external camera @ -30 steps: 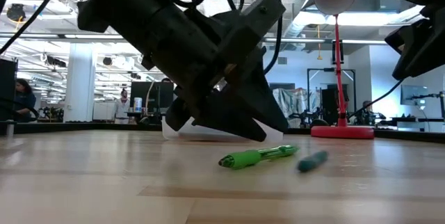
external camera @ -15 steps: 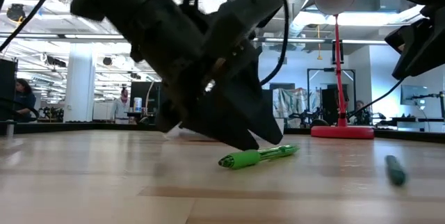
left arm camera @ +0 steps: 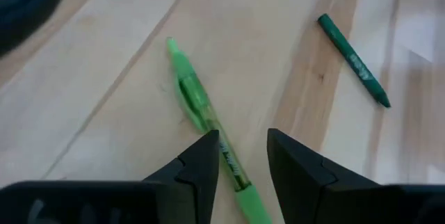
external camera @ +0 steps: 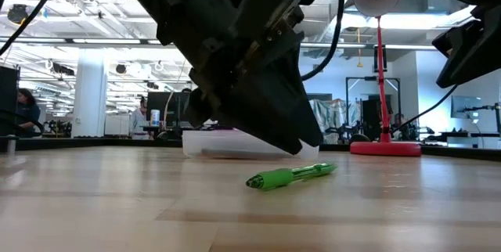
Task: Pick & place school supplies into a supply box
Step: Put the green pen into the pink supply box
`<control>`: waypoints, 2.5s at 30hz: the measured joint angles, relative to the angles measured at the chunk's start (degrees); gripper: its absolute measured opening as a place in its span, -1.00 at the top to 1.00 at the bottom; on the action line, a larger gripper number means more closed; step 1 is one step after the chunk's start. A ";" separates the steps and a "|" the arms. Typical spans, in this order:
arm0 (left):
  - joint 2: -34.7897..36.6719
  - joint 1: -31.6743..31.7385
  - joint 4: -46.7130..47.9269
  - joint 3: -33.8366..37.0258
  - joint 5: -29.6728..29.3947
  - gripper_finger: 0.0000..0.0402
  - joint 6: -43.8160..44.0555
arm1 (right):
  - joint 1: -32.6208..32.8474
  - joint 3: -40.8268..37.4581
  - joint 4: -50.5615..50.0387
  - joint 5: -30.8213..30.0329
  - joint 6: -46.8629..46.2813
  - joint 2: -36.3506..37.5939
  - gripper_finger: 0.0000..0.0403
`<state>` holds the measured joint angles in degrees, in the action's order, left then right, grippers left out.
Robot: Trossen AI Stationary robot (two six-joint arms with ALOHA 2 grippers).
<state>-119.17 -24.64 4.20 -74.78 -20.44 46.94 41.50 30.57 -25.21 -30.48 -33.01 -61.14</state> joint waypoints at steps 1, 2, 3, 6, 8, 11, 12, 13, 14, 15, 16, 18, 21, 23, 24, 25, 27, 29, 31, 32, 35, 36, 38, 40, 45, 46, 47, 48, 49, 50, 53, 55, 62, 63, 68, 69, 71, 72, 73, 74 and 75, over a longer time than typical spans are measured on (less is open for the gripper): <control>0.00 0.00 -0.19 0.00 0.26 0.44 -0.28 | 0.00 0.00 0.05 0.00 -0.02 0.00 0.52; -0.50 0.00 -0.93 -0.02 0.22 0.44 -0.48 | 0.00 0.00 0.19 -0.02 -0.04 0.00 0.52; -1.12 0.00 -1.55 -0.31 0.41 0.44 -0.59 | 0.00 0.00 0.42 -0.02 -0.12 0.00 0.52; -4.00 0.00 -0.38 -2.54 1.53 0.44 -0.71 | 0.00 0.00 0.58 -0.04 -1.29 0.00 0.52; -6.10 -0.09 2.10 -5.43 1.12 0.44 -0.77 | 0.00 0.00 0.45 0.03 -1.97 0.00 0.52; -9.58 -0.23 9.72 -11.43 -0.44 0.43 0.01 | 0.46 0.00 0.34 0.19 -3.46 -0.02 0.52; -10.49 -0.24 12.65 -13.47 -0.84 0.43 0.13 | 0.75 0.00 0.36 0.26 -3.96 0.00 0.52; -11.72 -0.26 15.09 -15.54 -0.95 0.43 -0.04 | 1.03 0.02 0.33 0.30 -4.34 0.00 0.52; -12.65 -0.25 17.48 -17.49 -0.93 0.43 -0.86 | 1.36 0.01 0.35 0.31 -4.52 0.00 0.52; -13.58 -0.24 19.69 -19.46 -0.88 0.44 -1.63 | 1.65 0.01 0.33 0.33 -4.55 0.00 0.52; -14.67 -0.24 21.99 -21.48 -0.90 0.44 -2.51 | 1.96 0.00 0.35 0.31 -4.57 0.00 0.52; -16.03 -0.20 25.43 -24.54 -0.84 0.46 -4.46 | 2.42 0.02 0.35 0.33 -4.61 0.00 0.52; -16.79 -0.20 26.54 -26.14 -0.64 0.49 -8.56 | 2.53 0.01 0.35 0.33 -4.63 0.00 0.52; -16.79 -0.08 27.17 -26.14 0.02 0.52 -10.36 | 2.54 0.02 0.34 0.33 -4.63 0.00 0.52; -16.78 0.03 27.76 -26.17 0.70 0.55 -10.96 | 2.53 0.02 0.33 0.30 -4.62 0.00 0.52; -16.76 0.20 28.64 -26.21 1.67 0.57 -11.48 | 2.51 0.02 0.33 0.15 -4.62 0.00 0.52; -16.64 0.79 30.09 -26.31 4.98 0.64 -12.32 | 2.54 0.02 0.18 0.13 -4.61 0.00 0.52; -16.47 1.41 31.27 -26.42 8.54 0.70 -12.92 | 2.51 0.01 0.07 0.11 -4.61 0.00 0.52; -16.39 2.00 31.73 -26.45 10.66 0.76 -13.71 | 2.51 0.00 0.07 0.11 -4.61 0.00 0.52; -16.38 2.21 31.76 -26.45 11.16 0.78 -14.14 | 2.51 0.01 0.09 0.13 -4.62 0.00 0.52; -16.28 2.74 31.80 -26.45 12.76 0.82 -14.91 | 2.52 0.02 -0.04 0.30 -5.53 0.00 0.52; -16.26 2.98 31.82 -26.45 13.38 0.82 -14.97 | 2.51 0.01 -0.08 0.32 -5.95 0.00 0.52; -16.20 3.43 31.86 -26.45 15.01 0.82 -15.45 | 2.75 0.00 -0.04 0.39 -6.08 0.00 0.52; -16.17 3.66 31.95 -26.45 15.69 0.82 -16.80 | 3.24 0.01 -0.07 0.45 -6.64 0.00 0.52; -16.11 3.67 33.15 -26.55 15.92 0.82 -18.87 | 5.19 0.00 -0.22 0.50 -8.39 0.00 0.52; -16.11 3.67 33.20 -26.56 16.09 0.82 -18.91 | 5.58 0.01 -0.38 0.48 -8.87 0.00 0.52; -16.11 3.67 33.27 -26.56 16.43 0.82 -18.91 | 5.92 0.02 -0.59 0.48 -9.21 -0.02 0.52; -16.11 3.69 33.37 -26.56 16.89 0.82 -18.95 | 6.22 0.02 -0.81 0.48 -9.62 0.00 0.52; -16.09 3.73 33.44 -26.56 17.33 0.81 -18.97 | 6.53 0.00 -1.08 0.35 -10.21 0.00 0.52; -16.08 3.76 33.49 -26.58 17.68 0.82 -19.00 | 6.77 0.01 -1.41 0.26 -10.68 0.00 0.52; -16.06 3.78 33.59 -26.58 17.98 0.85 -19.00 | 7.20 0.02 -1.49 0.13 -11.11 0.00 0.52; -16.04 3.78 33.69 -26.58 18.04 0.88 -18.82 | 7.28 0.00 -1.49 0.11 -11.16 0.00 0.52; -15.33 3.76 34.47 -26.58 17.89 0.89 -16.39 | 7.23 0.00 -1.38 0.06 -11.74 0.00 0.52; -15.12 3.76 34.78 -26.52 17.84 0.89 -16.29 | 7.23 0.01 -1.40 0.02 -11.76 0.00 0.52; -13.83 4.45 36.34 -26.14 18.68 0.91 -16.03 | 7.23 0.00 -1.38 -0.09 -12.04 0.00 0.52; -13.43 4.72 36.64 -26.10 18.72 0.91 -16.03 | 7.23 0.00 -1.36 -0.09 -12.04 -0.02 0.52; -12.86 5.12 37.40 -26.04 19.03 0.91 -16.05 | 7.23 0.02 -1.38 -0.09 -12.13 0.00 0.52; -12.57 5.39 37.86 -25.99 19.07 0.91 -16.13 | 7.23 0.01 -1.36 -0.09 -12.22 0.00 0.52; -12.37 5.61 38.32 -25.95 19.06 0.91 -16.32 | 7.23 0.00 -1.37 -0.09 -12.39 0.00 0.52; -12.06 5.86 38.79 -25.86 19.00 0.91 -16.43 | 7.23 0.02 -1.36 -0.09 -12.56 0.00 0.52; -11.81 6.08 39.41 -25.80 18.83 0.91 -16.51 | 7.23 0.02 -1.36 -0.07 -12.65 0.00 0.52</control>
<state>-130.99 -18.56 43.62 -100.59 -1.61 30.44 48.73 30.59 -26.57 -30.55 -45.66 -61.14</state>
